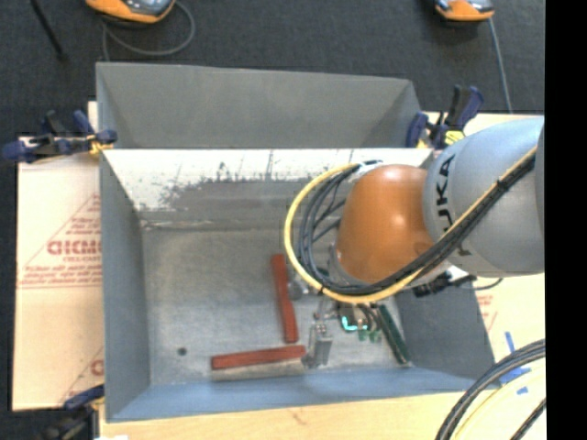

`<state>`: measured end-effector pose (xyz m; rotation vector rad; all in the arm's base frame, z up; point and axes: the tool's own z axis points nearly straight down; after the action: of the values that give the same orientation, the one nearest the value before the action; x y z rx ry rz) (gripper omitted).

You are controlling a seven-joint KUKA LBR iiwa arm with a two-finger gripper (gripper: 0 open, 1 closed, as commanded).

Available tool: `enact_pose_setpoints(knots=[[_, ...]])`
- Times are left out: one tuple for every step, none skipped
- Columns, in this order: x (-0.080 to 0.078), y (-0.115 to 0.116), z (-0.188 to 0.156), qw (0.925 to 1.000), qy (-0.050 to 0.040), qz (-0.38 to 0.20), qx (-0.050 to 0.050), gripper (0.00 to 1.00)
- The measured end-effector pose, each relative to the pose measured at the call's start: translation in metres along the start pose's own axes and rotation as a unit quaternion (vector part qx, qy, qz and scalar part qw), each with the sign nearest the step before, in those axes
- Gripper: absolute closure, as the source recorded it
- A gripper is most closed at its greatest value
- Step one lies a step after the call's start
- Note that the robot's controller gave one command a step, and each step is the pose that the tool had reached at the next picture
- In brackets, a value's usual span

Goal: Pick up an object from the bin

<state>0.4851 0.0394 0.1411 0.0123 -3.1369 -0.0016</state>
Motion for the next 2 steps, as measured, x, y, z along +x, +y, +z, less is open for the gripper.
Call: enact_pose_setpoints(knots=[[-0.043, -0.141, 0.066, 0.9993, -0.0049, -0.036, 0.003, 0.00], [-0.102, -0.113, 0.069, 0.9955, -0.0056, 0.094, 0.000, 0.00]])
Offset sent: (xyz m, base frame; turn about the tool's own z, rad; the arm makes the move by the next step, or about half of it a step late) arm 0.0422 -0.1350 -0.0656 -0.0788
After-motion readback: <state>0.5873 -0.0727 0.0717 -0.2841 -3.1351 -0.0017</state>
